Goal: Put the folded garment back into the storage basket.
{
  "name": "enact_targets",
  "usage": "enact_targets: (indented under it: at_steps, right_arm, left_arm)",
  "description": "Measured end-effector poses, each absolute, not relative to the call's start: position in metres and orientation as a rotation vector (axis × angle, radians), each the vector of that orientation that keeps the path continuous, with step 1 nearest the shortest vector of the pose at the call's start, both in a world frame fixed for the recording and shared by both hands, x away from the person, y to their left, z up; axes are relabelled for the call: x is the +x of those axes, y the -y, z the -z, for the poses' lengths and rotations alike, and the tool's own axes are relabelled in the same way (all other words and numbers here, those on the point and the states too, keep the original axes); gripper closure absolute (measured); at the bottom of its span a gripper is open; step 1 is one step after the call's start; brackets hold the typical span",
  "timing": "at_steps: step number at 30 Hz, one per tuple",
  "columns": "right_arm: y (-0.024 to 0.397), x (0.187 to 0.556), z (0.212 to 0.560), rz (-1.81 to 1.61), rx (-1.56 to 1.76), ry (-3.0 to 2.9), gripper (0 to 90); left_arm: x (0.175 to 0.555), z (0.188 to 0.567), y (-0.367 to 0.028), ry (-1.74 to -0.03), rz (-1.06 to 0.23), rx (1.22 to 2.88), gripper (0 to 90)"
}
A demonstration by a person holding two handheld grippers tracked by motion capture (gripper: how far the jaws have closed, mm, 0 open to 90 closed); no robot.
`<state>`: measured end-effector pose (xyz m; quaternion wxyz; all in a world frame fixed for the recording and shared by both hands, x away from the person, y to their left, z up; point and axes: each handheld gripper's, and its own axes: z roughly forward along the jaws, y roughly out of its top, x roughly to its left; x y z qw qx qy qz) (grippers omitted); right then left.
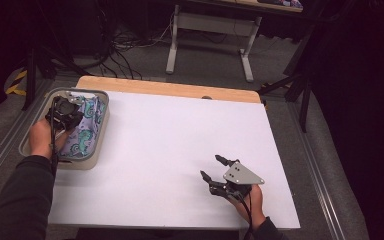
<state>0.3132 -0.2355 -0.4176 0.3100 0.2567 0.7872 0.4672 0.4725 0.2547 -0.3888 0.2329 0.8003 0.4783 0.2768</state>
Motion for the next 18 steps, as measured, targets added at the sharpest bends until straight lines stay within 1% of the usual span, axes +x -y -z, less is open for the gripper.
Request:
enact_targets:
  at_steps: [7, 14, 18]
  right_arm:
    - [0.236, 0.314, 0.419, -1.228, 0.683, -2.085, 29.9]
    - [0.235, 0.314, 0.420, -1.221, 0.681, -2.089, 29.6]
    - [0.235, 0.315, 0.421, -1.210, 0.684, -2.088, 28.4]
  left_arm:
    - [0.463, 0.383, -0.252, -1.254, -0.800, 2.163, 86.7]
    - [0.453, 0.381, -0.250, -1.219, -0.804, 2.118, 85.9]
    - [0.448, 0.380, -0.251, -1.226, -0.830, 2.111, 82.7]
